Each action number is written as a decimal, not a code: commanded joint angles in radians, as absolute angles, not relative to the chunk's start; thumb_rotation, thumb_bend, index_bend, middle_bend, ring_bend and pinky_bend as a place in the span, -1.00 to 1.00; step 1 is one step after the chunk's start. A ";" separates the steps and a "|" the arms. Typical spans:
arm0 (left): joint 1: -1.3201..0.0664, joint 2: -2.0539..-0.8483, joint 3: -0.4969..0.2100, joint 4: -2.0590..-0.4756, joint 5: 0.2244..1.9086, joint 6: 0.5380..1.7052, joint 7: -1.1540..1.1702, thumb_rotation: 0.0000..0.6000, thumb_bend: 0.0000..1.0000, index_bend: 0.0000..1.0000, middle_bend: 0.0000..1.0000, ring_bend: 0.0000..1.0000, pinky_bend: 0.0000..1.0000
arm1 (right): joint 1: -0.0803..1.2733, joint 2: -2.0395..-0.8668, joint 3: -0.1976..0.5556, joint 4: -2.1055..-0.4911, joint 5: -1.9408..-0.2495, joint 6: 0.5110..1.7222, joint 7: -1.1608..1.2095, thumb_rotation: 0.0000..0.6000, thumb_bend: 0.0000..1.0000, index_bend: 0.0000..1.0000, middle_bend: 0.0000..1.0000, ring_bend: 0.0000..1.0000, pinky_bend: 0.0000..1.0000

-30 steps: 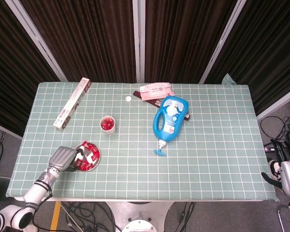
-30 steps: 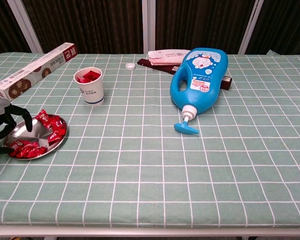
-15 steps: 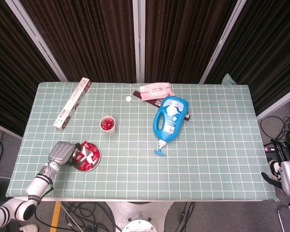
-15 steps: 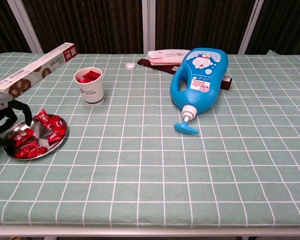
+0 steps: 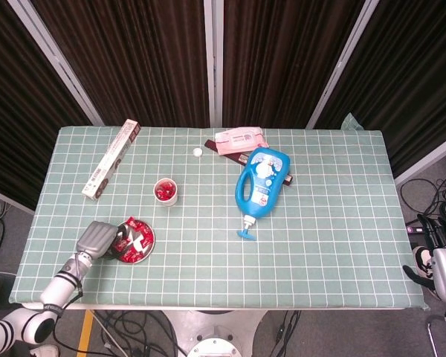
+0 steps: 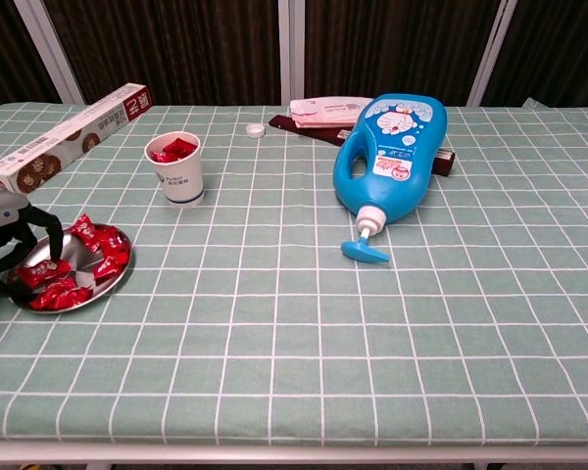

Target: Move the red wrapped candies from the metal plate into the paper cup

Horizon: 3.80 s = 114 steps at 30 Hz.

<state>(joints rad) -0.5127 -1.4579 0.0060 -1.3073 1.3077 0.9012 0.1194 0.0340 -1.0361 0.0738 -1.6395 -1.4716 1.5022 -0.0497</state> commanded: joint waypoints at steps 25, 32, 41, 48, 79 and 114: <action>-0.551 -1.482 -0.035 -1.350 1.291 0.889 0.136 1.00 -0.51 -0.17 0.66 0.84 1.00 | 0.030 -1.034 0.075 -1.637 -1.462 1.505 -0.045 1.00 -0.90 -1.00 -0.78 -0.88 -0.31; -0.557 -1.524 -0.034 -1.283 1.275 0.889 0.177 1.00 -0.51 -0.17 0.66 0.84 1.00 | 0.029 -1.034 0.074 -1.634 -1.462 1.503 -0.040 1.00 -0.90 -1.00 -0.78 -0.88 -0.30; -0.525 -1.512 -0.025 -1.281 1.252 0.933 0.230 1.00 -0.51 -0.17 0.66 0.84 1.00 | 0.032 -1.035 0.073 -1.637 -1.468 1.500 -0.042 1.00 -0.90 -1.00 -0.78 -0.88 -0.31; -0.516 -1.509 -0.024 -1.281 1.250 0.926 0.194 1.00 -0.51 -0.07 0.66 0.84 1.00 | 0.031 -1.032 0.072 -1.644 -1.472 1.505 -0.049 1.00 -0.90 -1.00 -0.78 -0.88 -0.31; -0.514 -1.524 -0.014 -1.239 1.292 0.925 0.163 1.00 -0.17 0.28 0.68 0.84 1.00 | 0.028 -1.027 0.071 -1.667 -1.468 1.507 -0.073 1.00 -0.90 -1.00 -0.78 -0.88 -0.31; -0.852 -1.597 -0.248 -1.142 1.139 0.724 0.140 1.00 -0.13 0.16 0.68 0.84 1.00 | 0.034 -1.036 0.079 -1.625 -1.441 1.486 -0.038 1.00 -0.90 -1.00 -0.78 -0.88 -0.30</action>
